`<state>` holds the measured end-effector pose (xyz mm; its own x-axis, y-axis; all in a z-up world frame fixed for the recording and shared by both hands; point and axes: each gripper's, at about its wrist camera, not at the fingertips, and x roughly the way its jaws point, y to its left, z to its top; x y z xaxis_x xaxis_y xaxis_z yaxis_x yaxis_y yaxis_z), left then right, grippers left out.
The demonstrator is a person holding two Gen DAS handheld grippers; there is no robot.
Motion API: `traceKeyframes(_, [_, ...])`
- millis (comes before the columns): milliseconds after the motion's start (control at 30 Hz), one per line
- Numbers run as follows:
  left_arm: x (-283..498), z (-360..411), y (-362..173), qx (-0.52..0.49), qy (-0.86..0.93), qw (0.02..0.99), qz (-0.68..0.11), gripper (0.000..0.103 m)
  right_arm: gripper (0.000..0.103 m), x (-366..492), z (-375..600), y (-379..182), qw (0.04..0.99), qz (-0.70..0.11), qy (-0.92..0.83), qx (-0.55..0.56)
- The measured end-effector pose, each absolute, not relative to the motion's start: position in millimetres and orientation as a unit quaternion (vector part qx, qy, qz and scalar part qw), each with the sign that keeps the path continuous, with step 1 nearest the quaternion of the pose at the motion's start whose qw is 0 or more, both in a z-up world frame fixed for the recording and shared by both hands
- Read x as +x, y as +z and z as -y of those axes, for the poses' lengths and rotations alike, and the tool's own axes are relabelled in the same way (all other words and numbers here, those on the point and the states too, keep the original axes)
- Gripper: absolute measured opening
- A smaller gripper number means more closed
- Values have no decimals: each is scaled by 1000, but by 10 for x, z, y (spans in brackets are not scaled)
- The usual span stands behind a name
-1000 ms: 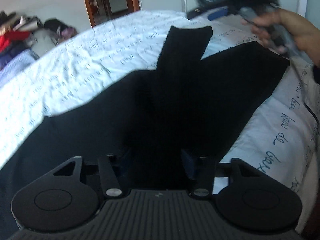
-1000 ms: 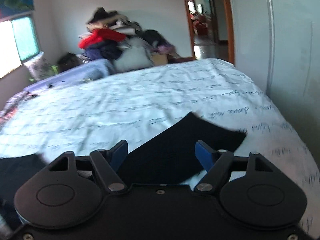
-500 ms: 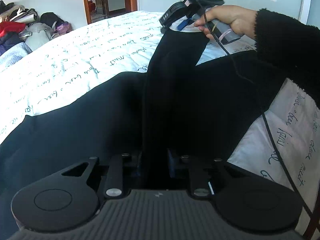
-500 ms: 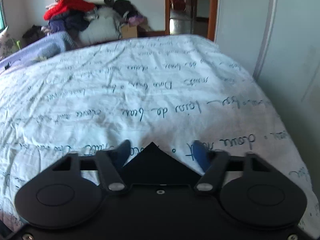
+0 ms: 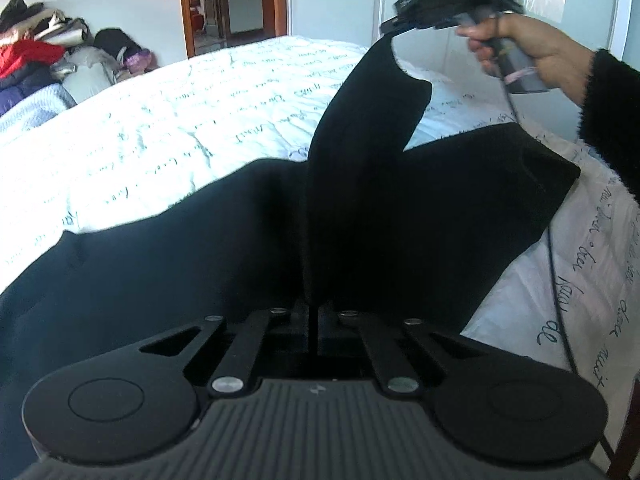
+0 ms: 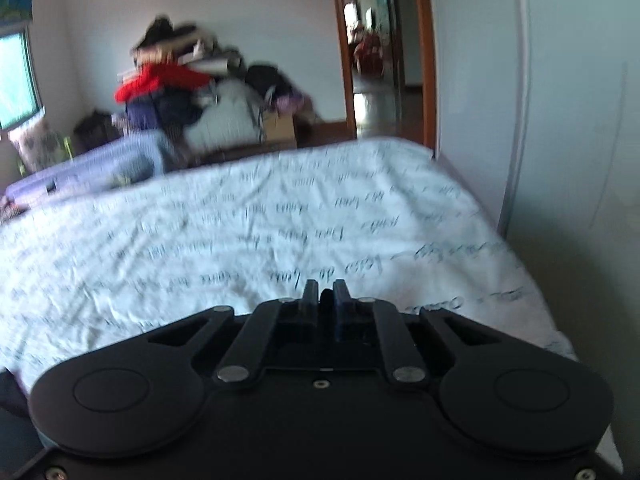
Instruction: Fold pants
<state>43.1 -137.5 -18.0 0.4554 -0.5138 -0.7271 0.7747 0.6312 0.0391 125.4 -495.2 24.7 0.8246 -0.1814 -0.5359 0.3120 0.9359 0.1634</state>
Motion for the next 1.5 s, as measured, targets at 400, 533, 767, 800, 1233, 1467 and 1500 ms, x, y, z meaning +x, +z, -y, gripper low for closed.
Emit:
traceKeyframes(400, [156,1242,-48,202,-397,844,-300,3,8,-35,5140,529,949,-177,-173,197])
traceKeyframes(533, [128,1227,-68,205,-401,842,-299,3,8,-440,5151,411,940,-179,-198,215])
traceKeyframes(767, [58,1232,-148,224,-408,834,-297,3,2,-1003,5149,141,922,-181,-239,247])
traceKeyframes(800, [50,1235,-161,227,-409,832,-298,3,2,-1054,5153,89,918,-187,-240,255])
traceKeyframes(1233, [50,1283,-271,235,-403,828,-311,3,42,-1329,5295,-552,850,-207,-236,422])
traceKeyframes(1467, [55,1314,-293,236,-400,828,-314,3,42,-1284,5339,-744,821,-184,-222,493])
traceKeyframes(1500, [56,1313,-294,235,-400,828,-314,3,42,-1257,5345,-751,819,-182,-222,497])
